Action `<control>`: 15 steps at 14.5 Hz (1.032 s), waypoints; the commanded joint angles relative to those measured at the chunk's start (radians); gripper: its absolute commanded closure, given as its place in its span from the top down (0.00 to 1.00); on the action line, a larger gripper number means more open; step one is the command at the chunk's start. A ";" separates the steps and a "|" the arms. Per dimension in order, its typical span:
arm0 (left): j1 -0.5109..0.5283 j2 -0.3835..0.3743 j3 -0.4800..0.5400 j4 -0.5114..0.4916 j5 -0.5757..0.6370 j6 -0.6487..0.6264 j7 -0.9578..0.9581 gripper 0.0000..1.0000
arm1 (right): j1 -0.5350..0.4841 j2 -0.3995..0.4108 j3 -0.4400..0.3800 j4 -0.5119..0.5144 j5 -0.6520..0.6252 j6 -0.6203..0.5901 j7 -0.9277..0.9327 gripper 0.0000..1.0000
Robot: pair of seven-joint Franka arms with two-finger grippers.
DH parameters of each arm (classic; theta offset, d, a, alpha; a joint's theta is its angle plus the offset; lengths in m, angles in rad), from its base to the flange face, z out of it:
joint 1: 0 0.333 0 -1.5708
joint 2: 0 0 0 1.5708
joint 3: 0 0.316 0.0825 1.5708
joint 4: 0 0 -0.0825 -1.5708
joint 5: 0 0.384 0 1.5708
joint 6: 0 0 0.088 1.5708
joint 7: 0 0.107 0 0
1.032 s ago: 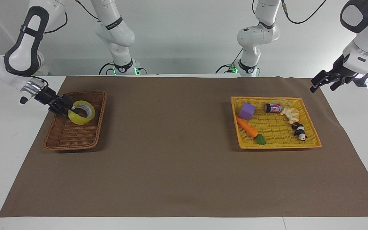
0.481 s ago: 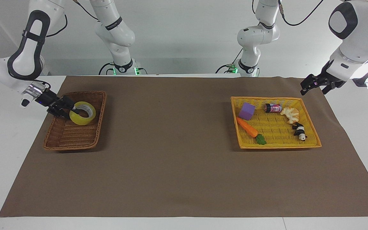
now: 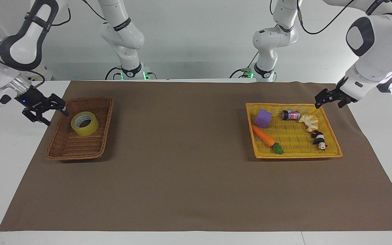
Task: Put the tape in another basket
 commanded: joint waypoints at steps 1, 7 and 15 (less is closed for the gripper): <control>-0.015 0.000 0.007 0.023 -0.051 0.041 0.007 0.99 | 0.069 -0.047 0.006 0.089 -0.120 -0.117 0.215 1.00; -0.025 -0.012 0.010 0.005 -0.056 0.068 0.005 0.99 | 0.144 -0.035 0.022 0.384 -0.306 -0.511 0.679 1.00; -0.018 -0.014 0.011 0.003 -0.056 0.062 0.005 0.99 | 0.337 0.036 -0.045 0.590 -0.418 -0.628 0.753 1.00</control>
